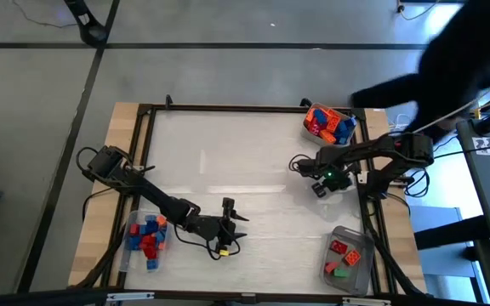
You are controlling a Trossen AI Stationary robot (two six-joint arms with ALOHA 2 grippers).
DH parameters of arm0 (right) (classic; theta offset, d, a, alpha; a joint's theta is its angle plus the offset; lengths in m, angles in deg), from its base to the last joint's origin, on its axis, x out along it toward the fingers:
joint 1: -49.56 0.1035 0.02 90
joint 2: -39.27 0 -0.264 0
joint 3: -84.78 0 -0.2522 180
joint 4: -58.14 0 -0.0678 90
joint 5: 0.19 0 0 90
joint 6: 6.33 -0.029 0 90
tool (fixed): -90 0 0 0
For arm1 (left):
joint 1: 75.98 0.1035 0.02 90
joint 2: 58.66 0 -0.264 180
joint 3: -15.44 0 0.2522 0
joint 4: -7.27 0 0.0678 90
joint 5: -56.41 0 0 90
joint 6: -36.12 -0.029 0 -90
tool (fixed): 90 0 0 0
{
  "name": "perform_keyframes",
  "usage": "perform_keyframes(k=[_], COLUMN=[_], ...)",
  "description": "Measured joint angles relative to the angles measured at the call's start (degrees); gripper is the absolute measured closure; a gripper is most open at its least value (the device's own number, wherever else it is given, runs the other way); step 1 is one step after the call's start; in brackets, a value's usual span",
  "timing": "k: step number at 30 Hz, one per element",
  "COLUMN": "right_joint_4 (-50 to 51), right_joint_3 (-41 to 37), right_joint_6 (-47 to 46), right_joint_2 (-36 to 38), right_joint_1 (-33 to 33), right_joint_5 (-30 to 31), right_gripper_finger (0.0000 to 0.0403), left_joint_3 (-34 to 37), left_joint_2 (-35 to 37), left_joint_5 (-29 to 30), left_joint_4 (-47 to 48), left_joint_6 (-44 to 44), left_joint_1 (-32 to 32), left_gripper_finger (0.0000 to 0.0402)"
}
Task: Sort blocks by size
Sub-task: Put the blue game piece into the black bin
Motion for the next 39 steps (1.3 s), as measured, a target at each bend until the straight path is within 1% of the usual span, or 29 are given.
perform_keyframes(k=[6, 11, 16, 19, 21, 23, 26, 30, 33, 35, 39], right_joint_4=[-1.8, -6.4, -16.8, -23.4, -28.2, -30.3, -29.6, -24.3, -20.6, -19.9, -19.8], right_joint_3=[2.4, 5.0, 7.6, 8.2, 8.3, 8.3, 8.7, 11.8, 14.8, 16.2, 17.1], right_joint_6=[0.1, 0.1, 0.4, 0.5, 0.8, 2.1, 4.1, 7.4, 11.1, 14.1, 16.0], right_joint_2=[0.0, 0.0, 0.0, 0.0, 0.0, 0.0, 0.0, 0.7, 2.1, 3.1, 3.8], right_joint_1=[3.3, 5.9, 9.4, 11.0, 12.0, 12.6, 12.9, 12.9, 13.8, 14.7, 15.4], right_joint_5=[0.3, -0.7, -3.4, -6.5, -7.3, -7.5, -7.6, -7.6, -5.4, -3.3, -1.1], right_gripper_finger=[0.0343, 0.0343, 0.0343, 0.0343, 0.0343, 0.0343, 0.0343, 0.0343, 0.0343, 0.0343, 0.0343], left_joint_3=[0.0, 0.0, 0.0, 0.0, 0.0, 0.0, 0.0, 0.0, 0.0, 0.0, 0.0], left_joint_2=[0.0, 0.0, 0.0, 0.0, 0.0, 0.0, 0.0, 0.0, 0.0, 0.0, 0.0], left_joint_5=[0.0, 0.0, 0.0, 0.0, 0.0, 0.0, 0.0, 0.0, 0.0, 0.0, 0.0], left_joint_4=[0.0, 0.0, 0.0, 0.0, 0.0, 0.0, 0.0, 0.0, 0.0, 0.0, 0.0], left_joint_6=[0.0, 0.0, 0.0, 0.0, 0.0, 0.2, 0.2, 0.2, 0.0, 0.0, 0.0], left_joint_1=[0.0, 0.0, 0.0, 0.0, 0.0, 0.0, 0.0, 0.0, 0.0, 0.0, 0.0], left_gripper_finger=[0.0192, 0.0192, 0.0192, 0.0192, 0.0192, 0.0192, 0.0192, 0.0192, 0.0192, 0.0192, 0.0192])
